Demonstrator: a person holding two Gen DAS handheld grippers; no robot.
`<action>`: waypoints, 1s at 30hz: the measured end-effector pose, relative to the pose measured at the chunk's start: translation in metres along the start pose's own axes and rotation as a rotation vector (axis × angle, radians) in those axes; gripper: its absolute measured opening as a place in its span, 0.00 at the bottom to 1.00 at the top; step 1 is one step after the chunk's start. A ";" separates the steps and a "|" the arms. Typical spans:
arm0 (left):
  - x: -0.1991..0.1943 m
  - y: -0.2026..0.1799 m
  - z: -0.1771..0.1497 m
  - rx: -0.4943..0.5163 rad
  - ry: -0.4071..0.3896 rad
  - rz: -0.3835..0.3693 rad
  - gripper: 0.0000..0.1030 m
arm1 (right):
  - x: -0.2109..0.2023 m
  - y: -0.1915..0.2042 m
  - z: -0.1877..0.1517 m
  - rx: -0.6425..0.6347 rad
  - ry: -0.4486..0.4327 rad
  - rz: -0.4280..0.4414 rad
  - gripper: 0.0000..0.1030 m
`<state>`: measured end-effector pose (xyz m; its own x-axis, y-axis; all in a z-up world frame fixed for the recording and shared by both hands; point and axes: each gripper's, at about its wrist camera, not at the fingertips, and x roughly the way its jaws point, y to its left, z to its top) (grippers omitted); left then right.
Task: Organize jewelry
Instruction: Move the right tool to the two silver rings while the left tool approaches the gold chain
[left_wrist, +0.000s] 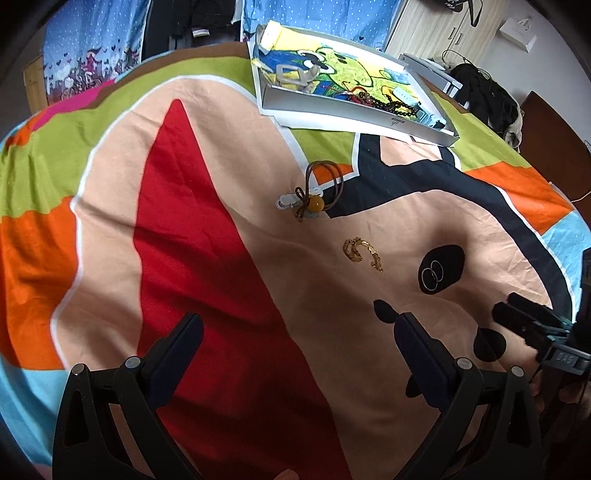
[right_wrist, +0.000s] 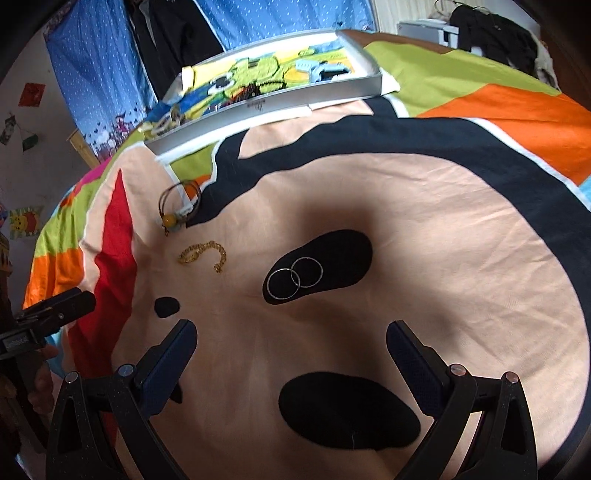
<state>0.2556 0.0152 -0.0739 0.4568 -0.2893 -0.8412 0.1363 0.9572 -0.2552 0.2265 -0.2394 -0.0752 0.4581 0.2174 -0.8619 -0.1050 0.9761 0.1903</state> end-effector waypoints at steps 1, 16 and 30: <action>0.003 0.002 0.001 -0.006 0.004 -0.010 0.98 | 0.005 0.000 0.002 -0.011 0.009 -0.007 1.00; 0.033 -0.027 0.026 0.178 -0.041 -0.166 0.97 | 0.052 -0.014 0.023 -0.165 0.120 -0.036 0.88; 0.082 -0.039 0.036 0.252 0.030 -0.201 0.58 | 0.068 -0.015 0.026 -0.210 0.139 -0.020 0.71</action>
<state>0.3197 -0.0452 -0.1153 0.3736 -0.4687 -0.8005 0.4362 0.8503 -0.2944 0.2816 -0.2393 -0.1242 0.3376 0.1815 -0.9236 -0.2846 0.9550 0.0836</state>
